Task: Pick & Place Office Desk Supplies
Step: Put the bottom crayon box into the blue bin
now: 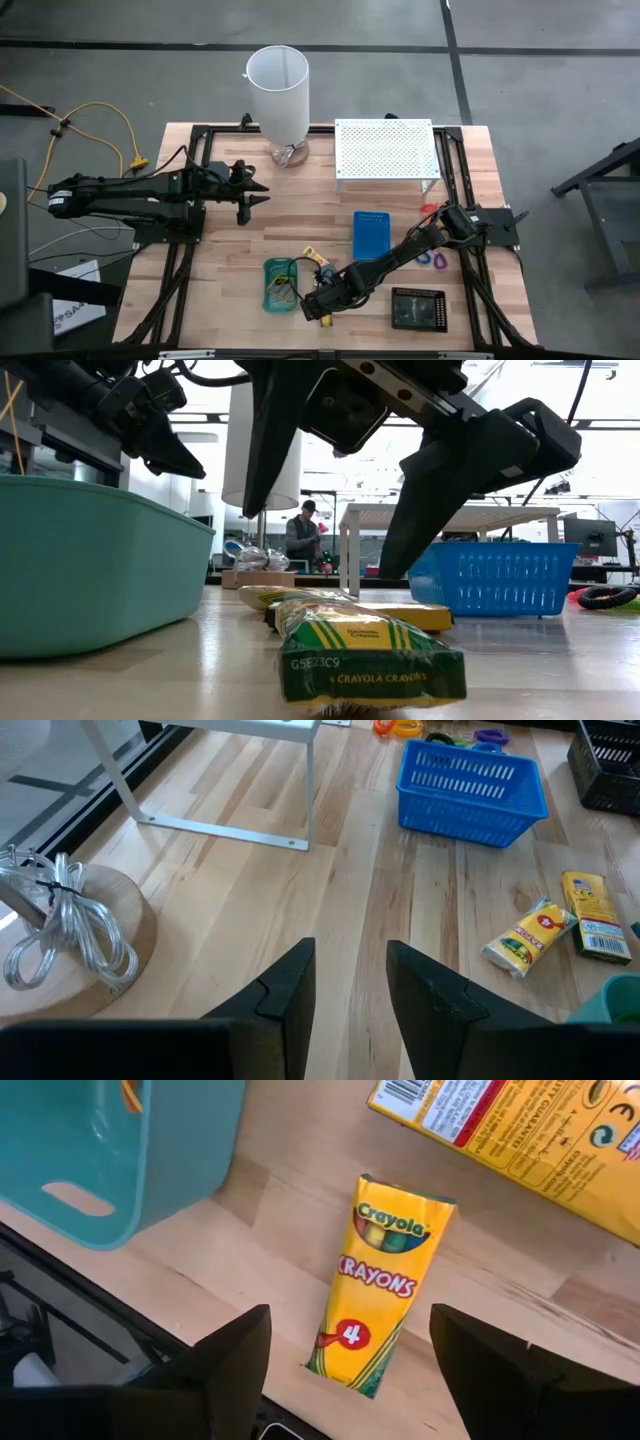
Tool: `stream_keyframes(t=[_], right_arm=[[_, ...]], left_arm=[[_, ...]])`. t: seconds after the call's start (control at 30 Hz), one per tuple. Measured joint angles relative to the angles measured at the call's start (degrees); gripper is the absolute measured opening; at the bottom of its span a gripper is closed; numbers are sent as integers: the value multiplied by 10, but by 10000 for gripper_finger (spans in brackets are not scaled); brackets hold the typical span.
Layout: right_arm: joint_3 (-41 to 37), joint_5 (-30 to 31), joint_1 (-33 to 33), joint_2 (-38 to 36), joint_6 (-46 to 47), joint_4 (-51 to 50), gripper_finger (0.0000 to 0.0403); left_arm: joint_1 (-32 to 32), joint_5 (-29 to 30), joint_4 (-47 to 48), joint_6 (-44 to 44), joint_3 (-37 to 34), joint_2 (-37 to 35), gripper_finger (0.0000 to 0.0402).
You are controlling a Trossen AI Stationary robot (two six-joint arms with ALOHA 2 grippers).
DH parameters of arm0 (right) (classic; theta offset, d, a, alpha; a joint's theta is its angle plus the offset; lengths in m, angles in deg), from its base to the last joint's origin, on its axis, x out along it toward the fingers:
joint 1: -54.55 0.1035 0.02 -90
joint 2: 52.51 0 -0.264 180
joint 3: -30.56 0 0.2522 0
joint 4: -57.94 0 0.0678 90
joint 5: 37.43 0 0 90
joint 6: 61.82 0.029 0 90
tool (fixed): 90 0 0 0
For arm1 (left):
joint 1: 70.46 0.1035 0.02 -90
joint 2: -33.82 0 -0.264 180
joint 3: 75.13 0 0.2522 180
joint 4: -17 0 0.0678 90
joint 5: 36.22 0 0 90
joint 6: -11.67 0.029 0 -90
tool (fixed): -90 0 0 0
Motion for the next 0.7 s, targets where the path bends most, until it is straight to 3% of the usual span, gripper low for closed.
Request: stream_keyframes(t=[0.7], right_arm=[[0,-11,-8,18,0,-1,263]], left_arm=[[0,0,-3,0,0,0,119]])
